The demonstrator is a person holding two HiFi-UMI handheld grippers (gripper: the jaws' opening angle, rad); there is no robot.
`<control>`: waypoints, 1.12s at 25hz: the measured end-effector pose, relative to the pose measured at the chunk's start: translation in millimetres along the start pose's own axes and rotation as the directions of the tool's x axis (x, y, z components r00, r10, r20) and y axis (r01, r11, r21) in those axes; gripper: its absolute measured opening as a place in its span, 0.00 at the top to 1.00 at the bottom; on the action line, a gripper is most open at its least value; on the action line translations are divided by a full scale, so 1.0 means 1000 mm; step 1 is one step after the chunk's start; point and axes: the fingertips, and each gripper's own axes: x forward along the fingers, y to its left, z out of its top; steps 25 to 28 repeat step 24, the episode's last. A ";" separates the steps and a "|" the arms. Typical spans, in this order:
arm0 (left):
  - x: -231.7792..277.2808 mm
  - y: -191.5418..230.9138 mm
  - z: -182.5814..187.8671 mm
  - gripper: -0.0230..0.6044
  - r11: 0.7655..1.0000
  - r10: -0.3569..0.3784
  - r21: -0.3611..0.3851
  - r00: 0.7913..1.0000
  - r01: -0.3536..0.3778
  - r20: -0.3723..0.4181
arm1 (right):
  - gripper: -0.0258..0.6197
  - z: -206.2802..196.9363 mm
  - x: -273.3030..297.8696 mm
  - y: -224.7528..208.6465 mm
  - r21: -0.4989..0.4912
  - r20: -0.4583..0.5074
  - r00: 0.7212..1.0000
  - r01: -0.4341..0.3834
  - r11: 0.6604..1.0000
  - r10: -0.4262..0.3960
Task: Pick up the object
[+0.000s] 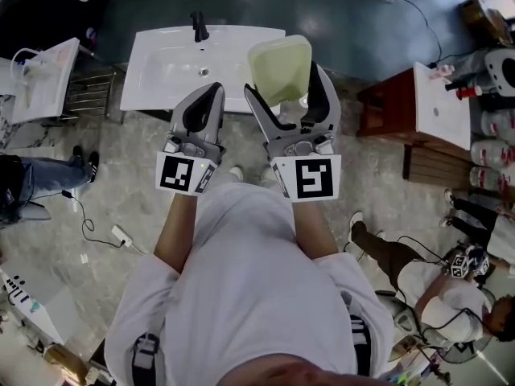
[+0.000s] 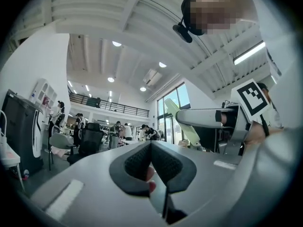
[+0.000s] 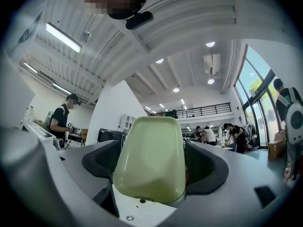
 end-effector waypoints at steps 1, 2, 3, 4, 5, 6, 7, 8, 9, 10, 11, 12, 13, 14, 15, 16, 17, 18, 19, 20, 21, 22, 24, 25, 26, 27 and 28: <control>0.000 -0.004 0.003 0.97 1.000 -0.003 0.001 1.000 0.003 0.005 | 0.29 0.004 -0.004 -0.001 0.000 0.006 1.000 0.000 1.000 0.000; 0.001 -0.007 0.005 0.97 1.000 -0.005 0.004 1.000 0.005 0.008 | 0.29 0.007 -0.008 -0.001 -0.001 0.012 1.000 -0.001 1.000 0.001; 0.001 -0.009 0.007 0.97 1.000 -0.005 0.007 1.000 0.005 0.012 | 0.29 0.010 -0.010 -0.001 -0.003 0.017 1.000 -0.002 1.000 0.002; 0.001 -0.009 0.009 0.97 1.000 -0.003 0.008 1.000 0.003 0.014 | 0.29 0.013 -0.012 -0.001 -0.007 0.021 1.000 -0.003 1.000 0.003; 0.000 -0.010 0.010 0.97 1.000 0.000 0.009 1.000 0.000 0.016 | 0.29 0.014 -0.013 -0.001 -0.010 0.024 1.000 -0.004 1.000 0.004; -0.001 -0.009 0.012 0.97 1.000 0.003 0.009 1.000 -0.004 0.018 | 0.29 0.015 -0.014 0.000 -0.012 0.025 1.000 -0.005 1.000 0.005; -0.002 -0.008 0.013 0.97 1.000 0.007 0.009 1.000 -0.007 0.019 | 0.29 0.016 -0.014 0.000 -0.013 0.025 1.000 -0.005 1.000 0.006; -0.003 -0.008 0.014 0.97 1.000 0.010 0.010 1.000 -0.011 0.020 | 0.29 0.016 -0.014 0.001 -0.014 0.024 1.000 -0.006 1.000 0.007; -0.004 -0.007 0.015 0.97 1.000 0.014 0.011 1.000 -0.015 0.022 | 0.29 0.015 -0.014 0.001 -0.015 0.023 1.000 -0.008 1.000 0.008; -0.005 -0.006 0.016 0.97 1.000 0.019 0.013 1.000 -0.019 0.024 | 0.29 0.015 -0.014 0.001 -0.016 0.023 1.000 -0.009 1.000 0.009; -0.005 -0.005 0.017 0.97 1.000 0.023 0.015 0.999 -0.023 0.025 | 0.29 0.014 -0.014 0.001 -0.017 0.022 1.000 -0.010 1.000 0.011; -0.006 -0.004 0.018 0.97 0.999 0.027 0.019 0.999 -0.027 0.026 | 0.29 0.012 -0.014 0.000 -0.019 0.021 1.000 -0.012 1.000 0.012; -0.006 -0.004 0.018 0.97 0.999 0.030 0.023 0.999 -0.031 0.026 | 0.29 0.010 -0.014 0.000 -0.020 0.018 1.000 -0.012 1.000 0.013; -0.007 -0.004 0.019 0.97 0.999 0.033 0.026 0.999 -0.034 0.024 | 0.29 0.008 -0.014 -0.001 -0.019 0.013 1.000 -0.012 1.000 0.012; -0.008 -0.003 0.019 0.97 0.999 0.036 0.029 0.999 -0.037 0.023 | 0.29 0.006 -0.014 -0.002 -0.017 0.009 1.000 -0.010 1.000 0.010; -0.009 -0.003 0.020 0.97 0.999 0.038 0.032 0.999 -0.039 0.023 | 0.29 0.004 -0.014 -0.003 -0.011 0.004 1.000 -0.007 1.000 0.007; -0.010 -0.003 0.022 0.97 0.999 0.040 0.035 0.999 -0.041 0.023 | 0.29 0.003 -0.014 -0.004 -0.007 0.001 1.000 -0.004 1.000 0.004; -0.011 -0.002 0.024 0.97 0.998 0.042 0.040 0.999 -0.043 0.023 | 0.29 0.003 -0.014 -0.005 -0.010 0.001 1.000 -0.003 1.000 0.003; -0.011 -0.003 0.027 0.97 0.998 0.043 0.047 0.999 -0.044 0.022 | 0.29 0.002 -0.014 -0.006 -0.016 0.001 1.000 -0.003 1.000 0.003; -0.012 -0.003 0.029 0.97 0.997 0.044 0.054 0.999 -0.045 0.021 | 0.29 0.002 -0.014 -0.007 -0.021 -0.001 1.000 -0.002 1.000 0.002; -0.013 -0.003 0.032 0.97 0.997 0.045 0.061 0.999 -0.046 0.019 | 0.29 0.001 -0.016 -0.009 -0.025 -0.004 1.000 0.002 1.000 -0.002; -0.014 -0.004 0.034 0.97 0.997 0.045 0.068 0.999 -0.046 0.017 | 0.29 -0.001 -0.017 -0.011 -0.027 -0.008 1.000 0.007 1.000 -0.007; -0.016 -0.006 0.038 0.97 0.996 0.043 0.080 0.999 -0.044 0.010 | 0.29 -0.005 -0.021 -0.016 -0.032 -0.017 1.000 0.018 0.999 -0.019; -0.016 -0.006 0.038 0.97 0.996 0.043 0.080 0.999 -0.044 0.010 | 0.29 -0.005 -0.021 -0.016 -0.032 -0.017 1.000 0.018 0.999 -0.019; -0.016 -0.006 0.038 0.97 0.996 0.043 0.080 0.999 -0.044 0.010 | 0.29 -0.005 -0.021 -0.016 -0.032 -0.017 1.000 0.018 0.999 -0.019; -0.016 -0.006 0.038 0.97 0.996 0.043 0.080 0.999 -0.044 0.010 | 0.29 -0.005 -0.021 -0.016 -0.032 -0.017 1.000 0.018 0.999 -0.019; -0.016 -0.006 0.038 0.97 0.996 0.043 0.080 0.999 -0.044 0.010 | 0.29 -0.005 -0.021 -0.016 -0.032 -0.017 1.000 0.018 0.999 -0.019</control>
